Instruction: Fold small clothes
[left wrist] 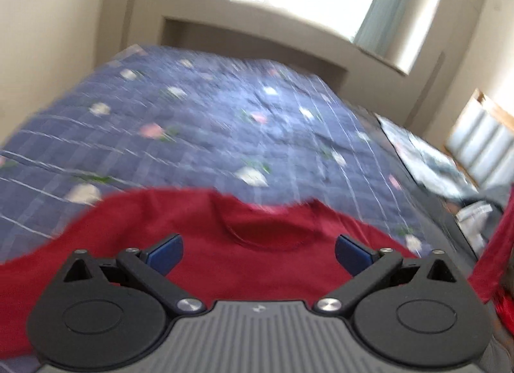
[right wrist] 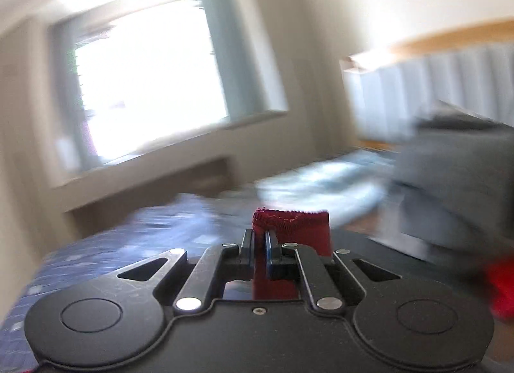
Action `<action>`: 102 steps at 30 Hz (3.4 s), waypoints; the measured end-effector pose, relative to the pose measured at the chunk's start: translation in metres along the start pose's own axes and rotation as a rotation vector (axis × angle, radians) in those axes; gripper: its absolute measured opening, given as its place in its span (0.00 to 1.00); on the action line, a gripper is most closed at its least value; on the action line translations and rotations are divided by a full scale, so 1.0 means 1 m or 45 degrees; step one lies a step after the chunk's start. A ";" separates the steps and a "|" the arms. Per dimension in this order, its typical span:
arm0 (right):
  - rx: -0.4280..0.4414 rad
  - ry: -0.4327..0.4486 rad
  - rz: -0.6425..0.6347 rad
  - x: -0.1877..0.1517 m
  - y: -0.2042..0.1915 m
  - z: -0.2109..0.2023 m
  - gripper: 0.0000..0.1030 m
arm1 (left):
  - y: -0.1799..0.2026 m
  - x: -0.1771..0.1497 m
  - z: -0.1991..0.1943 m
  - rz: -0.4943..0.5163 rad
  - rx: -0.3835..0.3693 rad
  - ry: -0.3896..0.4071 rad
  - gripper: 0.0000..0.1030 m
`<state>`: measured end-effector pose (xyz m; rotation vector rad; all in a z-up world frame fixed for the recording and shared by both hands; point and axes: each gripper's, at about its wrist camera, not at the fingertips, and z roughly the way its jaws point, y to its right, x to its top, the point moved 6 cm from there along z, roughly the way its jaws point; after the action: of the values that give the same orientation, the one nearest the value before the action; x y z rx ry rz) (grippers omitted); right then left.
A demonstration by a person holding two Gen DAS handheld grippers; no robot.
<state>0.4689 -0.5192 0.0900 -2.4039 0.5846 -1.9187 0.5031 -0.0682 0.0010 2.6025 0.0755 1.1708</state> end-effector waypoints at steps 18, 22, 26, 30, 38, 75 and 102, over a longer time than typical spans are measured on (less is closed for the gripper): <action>0.768 -0.514 -0.467 -0.246 -0.352 0.006 0.06 | -0.151 0.021 -0.070 -0.254 0.236 0.182 0.99; 0.780 -0.578 -0.582 -0.284 -0.363 -0.004 0.06 | -0.161 0.010 -0.053 -0.270 0.200 0.142 0.99; 0.832 -0.596 -0.625 -0.286 -0.357 0.001 0.12 | -0.156 0.003 -0.036 -0.255 0.149 0.112 0.99; 0.912 -0.626 -0.662 -0.288 -0.353 -0.008 0.40 | -0.141 0.003 -0.016 -0.232 0.096 0.085 0.99; 0.755 -0.511 -0.585 -0.241 -0.245 -0.033 0.87 | -0.099 -0.003 0.036 0.028 0.152 0.065 0.99; 0.238 -0.524 -0.098 -0.214 -0.055 0.091 0.47 | -0.077 -0.047 0.100 0.079 0.275 0.046 0.69; 0.215 -0.432 -0.716 -0.251 -0.071 -0.047 0.54 | -0.079 -0.059 0.108 0.160 0.383 0.111 0.68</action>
<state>0.3994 -0.3693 -0.1171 -2.8841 -0.2870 -1.5363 0.5488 -0.0271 -0.1315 2.8487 0.1159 1.4144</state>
